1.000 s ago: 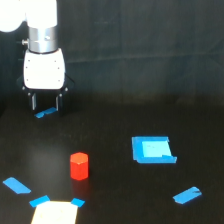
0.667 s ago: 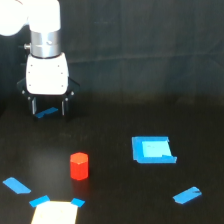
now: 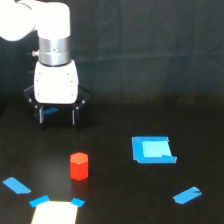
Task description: Pick up the red object from the table
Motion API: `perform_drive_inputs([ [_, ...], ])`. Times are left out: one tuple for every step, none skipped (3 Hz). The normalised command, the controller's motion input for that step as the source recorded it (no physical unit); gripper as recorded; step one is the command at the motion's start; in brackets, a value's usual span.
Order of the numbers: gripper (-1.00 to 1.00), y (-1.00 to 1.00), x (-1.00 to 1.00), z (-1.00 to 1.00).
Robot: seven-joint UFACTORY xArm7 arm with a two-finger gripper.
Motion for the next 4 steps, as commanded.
perform_drive_inputs([
  [0.86,-1.0,0.26,-1.0],
  [1.0,-0.77,0.44,-1.0],
  [1.0,-1.0,0.11,-1.0],
  [1.0,-0.89,0.07,-1.0],
])
